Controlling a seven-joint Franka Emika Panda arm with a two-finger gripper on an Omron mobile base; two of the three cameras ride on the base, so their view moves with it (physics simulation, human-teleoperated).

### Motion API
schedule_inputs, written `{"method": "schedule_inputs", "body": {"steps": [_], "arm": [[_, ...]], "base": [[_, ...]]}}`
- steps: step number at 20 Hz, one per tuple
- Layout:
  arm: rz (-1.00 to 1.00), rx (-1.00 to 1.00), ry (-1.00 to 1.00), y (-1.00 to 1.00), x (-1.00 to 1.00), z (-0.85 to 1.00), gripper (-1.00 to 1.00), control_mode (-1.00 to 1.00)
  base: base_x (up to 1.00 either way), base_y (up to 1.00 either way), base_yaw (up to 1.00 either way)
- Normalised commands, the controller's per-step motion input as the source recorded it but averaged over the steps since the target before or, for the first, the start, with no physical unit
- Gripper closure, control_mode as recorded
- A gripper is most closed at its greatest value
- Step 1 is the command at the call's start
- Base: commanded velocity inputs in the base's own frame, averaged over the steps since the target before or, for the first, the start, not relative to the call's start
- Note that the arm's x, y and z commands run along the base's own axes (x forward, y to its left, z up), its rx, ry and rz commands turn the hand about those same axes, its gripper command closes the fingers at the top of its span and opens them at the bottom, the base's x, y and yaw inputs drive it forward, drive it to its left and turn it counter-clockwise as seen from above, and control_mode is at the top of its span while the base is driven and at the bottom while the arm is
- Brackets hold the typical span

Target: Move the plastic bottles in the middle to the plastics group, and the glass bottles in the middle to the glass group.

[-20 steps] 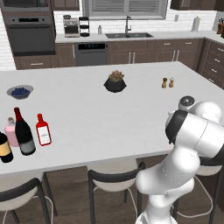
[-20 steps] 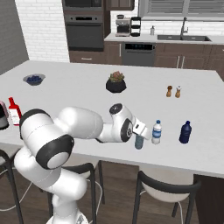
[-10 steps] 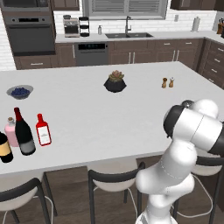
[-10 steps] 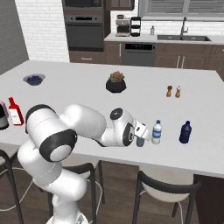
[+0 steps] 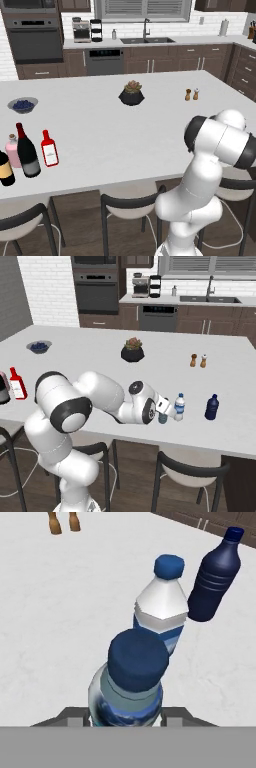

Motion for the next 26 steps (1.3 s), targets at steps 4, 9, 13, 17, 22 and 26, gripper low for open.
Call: {"method": "schedule_inputs", "body": {"steps": [4, 9, 13, 17, 22, 26], "arm": [[0.00, 0.00, 0.00, 0.00, 0.00, -0.30, 1.00, -1.00], [0.00, 0.00, 0.00, 0.00, 0.00, -0.42, 1.00, -1.00], [0.00, 0.00, 0.00, 0.00, 0.00, -0.17, 1.00, -1.00], [0.00, 0.00, 0.00, 0.00, 0.00, 0.00, -1.00, -1.00], [0.00, -0.01, 0.00, 0.00, 0.00, 0.07, -1.00, -1.00], [0.00, -0.05, 0.00, 0.00, 0.00, 0.26, -1.00, -1.00]], "base": [[0.00, 0.00, 0.00], [0.00, 0.00, 0.00], [0.00, 0.00, 0.00], [0.00, 0.00, 0.00], [0.00, 0.00, 0.00], [0.00, 0.00, 0.00]]}}
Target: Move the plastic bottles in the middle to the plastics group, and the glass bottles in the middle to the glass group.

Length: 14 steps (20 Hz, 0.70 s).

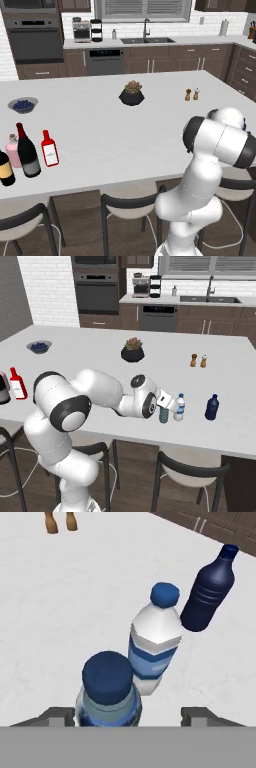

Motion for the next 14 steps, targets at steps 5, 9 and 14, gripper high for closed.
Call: {"method": "schedule_inputs", "body": {"steps": [5, 9, 14], "arm": [[0.00, -0.04, 0.00, 0.00, 0.00, 0.43, -1.00, -1.00], [0.00, -0.01, 0.00, 0.00, 0.00, 0.83, -1.00, -1.00], [0.00, 0.00, 0.00, 0.00, 0.00, 1.00, -1.00, -1.00]], "base": [[0.00, 0.00, 0.00], [0.00, 0.00, 0.00], [0.00, 0.00, 0.00]]}}
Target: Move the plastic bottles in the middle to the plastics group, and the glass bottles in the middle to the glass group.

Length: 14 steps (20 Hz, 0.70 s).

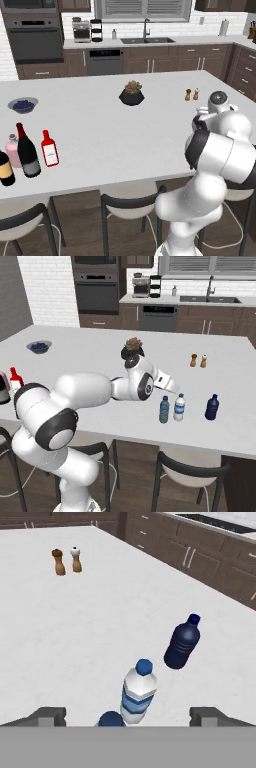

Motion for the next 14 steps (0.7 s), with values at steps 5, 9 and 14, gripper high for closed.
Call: {"method": "schedule_inputs", "body": {"steps": [5, 9, 14], "arm": [[0.13, 0.04, 0.00, 0.15, -0.19, 0.49, -1.00, -1.00], [0.18, 0.02, 0.00, 0.38, -0.32, 0.37, -1.00, -1.00], [0.15, 0.01, 0.00, 0.48, -0.46, 0.24, -1.00, -1.00]], "base": [[0.00, 0.00, 0.00], [0.00, 0.00, 0.00], [0.00, 0.00, 0.00]]}}
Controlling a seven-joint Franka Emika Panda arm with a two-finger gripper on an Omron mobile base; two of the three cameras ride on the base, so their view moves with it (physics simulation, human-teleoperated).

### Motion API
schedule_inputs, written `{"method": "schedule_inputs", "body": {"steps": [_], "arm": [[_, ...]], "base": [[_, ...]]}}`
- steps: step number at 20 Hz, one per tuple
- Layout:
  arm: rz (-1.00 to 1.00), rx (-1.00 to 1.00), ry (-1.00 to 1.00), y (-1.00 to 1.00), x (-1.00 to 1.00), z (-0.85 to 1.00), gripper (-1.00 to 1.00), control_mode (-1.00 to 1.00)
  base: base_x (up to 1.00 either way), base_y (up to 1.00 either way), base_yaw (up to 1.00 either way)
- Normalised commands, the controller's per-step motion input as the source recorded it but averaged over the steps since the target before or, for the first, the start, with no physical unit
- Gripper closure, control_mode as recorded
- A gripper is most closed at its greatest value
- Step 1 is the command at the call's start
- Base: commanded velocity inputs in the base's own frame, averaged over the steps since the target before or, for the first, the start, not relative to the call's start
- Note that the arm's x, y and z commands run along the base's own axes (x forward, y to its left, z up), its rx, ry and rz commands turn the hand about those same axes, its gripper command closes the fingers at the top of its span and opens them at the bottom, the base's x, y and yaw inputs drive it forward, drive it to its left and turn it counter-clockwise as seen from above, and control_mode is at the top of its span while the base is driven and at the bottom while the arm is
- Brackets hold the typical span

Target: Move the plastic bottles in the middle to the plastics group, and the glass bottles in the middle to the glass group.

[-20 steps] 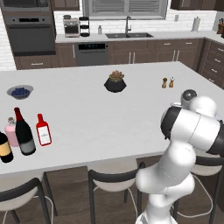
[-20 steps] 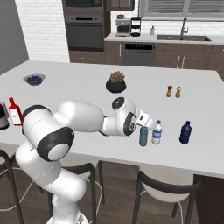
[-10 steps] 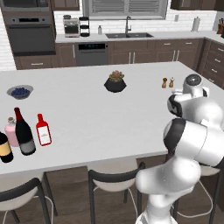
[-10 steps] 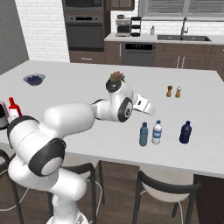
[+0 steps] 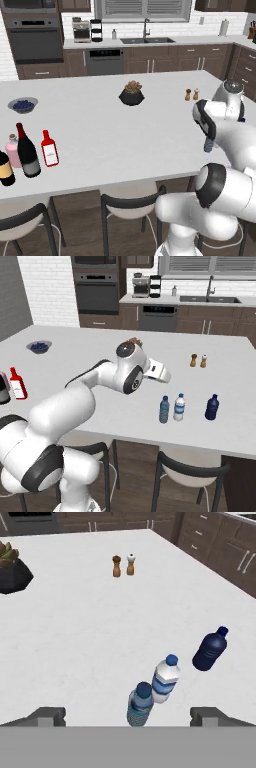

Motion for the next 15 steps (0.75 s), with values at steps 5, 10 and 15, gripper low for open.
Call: {"method": "schedule_inputs", "body": {"steps": [5, 10, 15], "arm": [[0.12, 0.00, 0.01, 0.57, -0.27, 0.07, -1.00, -1.00], [0.07, 0.00, 0.05, 0.52, -0.18, 0.03, -1.00, -1.00], [0.01, 0.00, 0.04, 0.58, -0.28, 0.00, -1.00, -1.00]], "base": [[0.00, 0.00, 0.00], [0.00, 0.00, 0.00], [0.00, 0.00, 0.00]]}}
